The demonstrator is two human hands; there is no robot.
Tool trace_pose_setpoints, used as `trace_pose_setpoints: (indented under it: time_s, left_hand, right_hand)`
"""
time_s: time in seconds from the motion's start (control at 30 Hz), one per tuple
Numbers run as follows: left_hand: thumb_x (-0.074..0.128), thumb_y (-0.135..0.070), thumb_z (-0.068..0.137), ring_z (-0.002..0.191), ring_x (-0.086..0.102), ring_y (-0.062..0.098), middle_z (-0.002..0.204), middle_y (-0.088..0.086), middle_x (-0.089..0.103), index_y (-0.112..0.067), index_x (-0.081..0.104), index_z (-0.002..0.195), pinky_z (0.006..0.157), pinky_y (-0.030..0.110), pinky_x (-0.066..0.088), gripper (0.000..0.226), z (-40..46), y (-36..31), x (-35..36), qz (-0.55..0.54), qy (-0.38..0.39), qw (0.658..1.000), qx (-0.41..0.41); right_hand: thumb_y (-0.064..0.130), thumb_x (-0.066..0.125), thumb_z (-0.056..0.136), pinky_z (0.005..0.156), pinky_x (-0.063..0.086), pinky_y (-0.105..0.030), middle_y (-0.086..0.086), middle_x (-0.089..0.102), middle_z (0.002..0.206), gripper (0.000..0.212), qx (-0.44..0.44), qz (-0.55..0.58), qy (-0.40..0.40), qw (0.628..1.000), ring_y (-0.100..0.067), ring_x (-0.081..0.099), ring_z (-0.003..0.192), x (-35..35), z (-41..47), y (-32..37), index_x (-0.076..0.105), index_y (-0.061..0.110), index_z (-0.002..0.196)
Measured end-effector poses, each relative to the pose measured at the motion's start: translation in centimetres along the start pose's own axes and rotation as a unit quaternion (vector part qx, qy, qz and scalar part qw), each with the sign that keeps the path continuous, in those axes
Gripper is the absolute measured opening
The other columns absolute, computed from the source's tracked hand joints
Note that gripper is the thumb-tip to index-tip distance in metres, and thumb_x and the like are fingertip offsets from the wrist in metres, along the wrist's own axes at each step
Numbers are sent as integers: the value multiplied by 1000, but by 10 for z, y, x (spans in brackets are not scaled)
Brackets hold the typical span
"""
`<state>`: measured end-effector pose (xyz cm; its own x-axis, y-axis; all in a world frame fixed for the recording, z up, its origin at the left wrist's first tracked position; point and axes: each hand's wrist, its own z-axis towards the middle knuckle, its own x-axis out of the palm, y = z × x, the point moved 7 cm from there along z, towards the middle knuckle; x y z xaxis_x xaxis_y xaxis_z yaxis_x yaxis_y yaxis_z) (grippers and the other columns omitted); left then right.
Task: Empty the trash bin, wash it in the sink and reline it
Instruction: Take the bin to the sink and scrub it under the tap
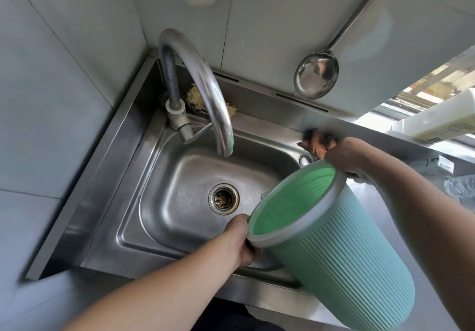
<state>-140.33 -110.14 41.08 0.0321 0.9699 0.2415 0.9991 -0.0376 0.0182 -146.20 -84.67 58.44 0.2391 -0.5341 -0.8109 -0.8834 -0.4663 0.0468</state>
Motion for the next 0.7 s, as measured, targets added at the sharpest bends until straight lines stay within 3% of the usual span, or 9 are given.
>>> trace_pose_setpoints:
  time_s: [0.03,0.1,0.2,0.3,0.5,0.63,0.7]
  left_hand:
    - [51,-14,92,38,63,17,53,1,68,-12,69,69,37,17,46,29,1,1,1,12,8,1000,-1]
    - [51,-13,93,35,61,17,51,1,67,-12,68,67,35,17,45,30,4,1,1,11,-1,1000,-9]
    - [49,-13,94,32,59,16,48,1,65,-12,66,68,34,16,43,31,6,2,1,24,-1,1000,-10]
    - [50,-13,93,31,56,15,47,-1,63,-13,65,68,35,14,42,29,9,3,0,20,-6,1000,-13]
    - [51,-12,90,32,56,14,49,-2,63,-14,66,69,37,13,42,26,8,4,1,20,-7,999,-25]
    - [53,-12,90,36,57,15,52,-2,63,-15,67,73,38,13,43,22,9,5,1,23,-8,999,-27]
    - [53,-11,90,34,57,15,51,-2,64,-14,67,73,37,13,43,22,9,6,1,23,-3,999,-32]
  right_hand:
    - [13,39,100,50,32,-10,-5,36,86,6,-3,-3,1,1000,-18,32,93,2,-1,2,36,10,96]
    - [13,34,101,45,24,-12,-10,29,78,7,-5,-41,13,999,-20,33,89,7,0,5,27,13,100]
    - [11,36,99,42,32,-24,-9,38,64,9,18,-85,25,996,-24,42,56,8,6,0,40,7,92]
    - [14,34,100,32,29,-18,-11,41,61,27,52,-52,50,996,-21,37,50,14,7,-9,44,5,77]
    - [8,43,95,50,35,-22,-7,39,65,31,60,37,27,997,-19,40,55,12,6,-10,36,16,66]
    - [10,37,95,37,32,-19,-9,38,62,24,77,52,37,995,-20,39,51,13,-2,-12,41,10,71]
    - [11,40,96,42,39,-20,-4,39,64,28,76,74,38,994,-17,39,52,13,-5,-8,39,16,68]
